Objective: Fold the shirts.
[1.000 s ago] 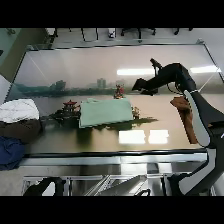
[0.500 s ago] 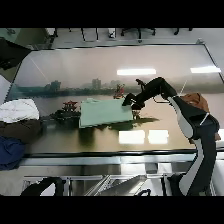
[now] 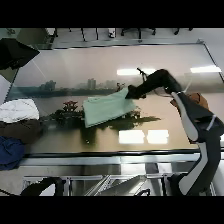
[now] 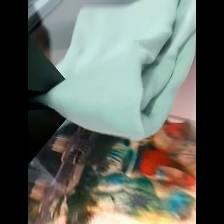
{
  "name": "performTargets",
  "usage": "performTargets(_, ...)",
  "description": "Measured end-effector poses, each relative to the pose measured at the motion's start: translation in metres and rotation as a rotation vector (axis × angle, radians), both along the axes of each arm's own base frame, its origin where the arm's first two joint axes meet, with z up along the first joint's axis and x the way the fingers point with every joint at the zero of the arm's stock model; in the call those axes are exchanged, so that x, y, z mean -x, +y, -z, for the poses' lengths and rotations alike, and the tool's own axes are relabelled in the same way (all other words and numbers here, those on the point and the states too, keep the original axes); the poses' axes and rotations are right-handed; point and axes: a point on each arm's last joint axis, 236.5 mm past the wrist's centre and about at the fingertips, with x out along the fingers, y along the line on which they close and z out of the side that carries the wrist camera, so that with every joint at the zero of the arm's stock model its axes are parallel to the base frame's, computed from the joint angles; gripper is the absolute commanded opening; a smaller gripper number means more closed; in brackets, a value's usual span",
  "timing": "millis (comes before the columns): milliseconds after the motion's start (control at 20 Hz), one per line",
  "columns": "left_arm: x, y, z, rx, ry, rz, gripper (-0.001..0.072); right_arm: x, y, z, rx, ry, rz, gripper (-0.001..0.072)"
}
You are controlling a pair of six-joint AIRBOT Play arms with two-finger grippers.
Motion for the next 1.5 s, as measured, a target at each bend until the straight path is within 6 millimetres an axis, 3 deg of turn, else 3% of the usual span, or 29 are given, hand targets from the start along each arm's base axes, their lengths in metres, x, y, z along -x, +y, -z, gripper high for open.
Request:
performTargets(100, 0.000, 0.000, 0.000, 0.000, 0.001, 0.000, 0.0017, -0.020, -0.045, -0.053, -0.008, -0.097, 0.104, 0.0020)
performTargets(200, 0.000, 0.000, 0.000, -0.003, 0.000, 0.002, 0.0017, -0.029, -0.103, -0.098, 0.003, -0.175, 0.220, 0.0020)
performTargets(400, 0.000, 0.000, 0.001, -0.011, -0.005, 0.008, 0.0017, -0.018, -0.229, -0.167, 0.027, -0.262, 0.490, 0.0020)
performTargets(550, 0.002, 0.000, 0.003, -0.020, 0.000, 0.016, 0.0017, 0.013, -0.312, -0.184, 0.067, -0.228, 0.681, 0.0020)
performTargets(700, 0.005, -0.001, 0.006, -0.032, 0.015, 0.029, 0.0017, 0.061, -0.370, -0.163, 0.158, -0.079, 0.794, 0.0020)
performTargets(900, 0.008, -0.001, 0.010, -0.042, 0.027, 0.038, 0.0017, 0.133, -0.402, -0.114, 0.293, 0.211, 0.864, 0.0021)
performTargets(1100, 0.008, -0.001, 0.011, -0.046, 0.033, 0.042, 0.0017, 0.188, -0.415, -0.091, 0.407, 0.420, 0.954, 0.0037)
performTargets(1150, 0.008, -0.001, 0.011, -0.048, 0.031, 0.044, 0.0017, 0.197, -0.417, -0.089, 0.431, 0.448, 0.968, 0.0203)
performTargets(1200, 0.008, -0.002, 0.011, -0.051, 0.029, 0.047, 0.0017, 0.204, -0.420, -0.087, 0.453, 0.475, 0.982, 0.0553)
performTargets(1250, 0.008, -0.002, 0.011, -0.052, 0.029, 0.048, 0.0017, 0.212, -0.421, -0.086, 0.469, 0.501, 0.990, 0.0707)
performTargets(1350, 0.008, -0.002, 0.011, -0.054, 0.027, 0.050, 0.0017, 0.216, -0.424, -0.084, 0.486, 0.516, 1.003, 0.0692)
performTargets(1450, 0.008, -0.002, 0.011, -0.055, 0.025, 0.051, 0.0017, 0.220, -0.425, -0.084, 0.498, 0.529, 1.007, 0.0513)
performTargets(1500, 0.008, -0.002, 0.011, -0.056, 0.024, 0.051, 0.0017, 0.221, -0.426, -0.083, 0.503, 0.532, 1.012, 0.0505)
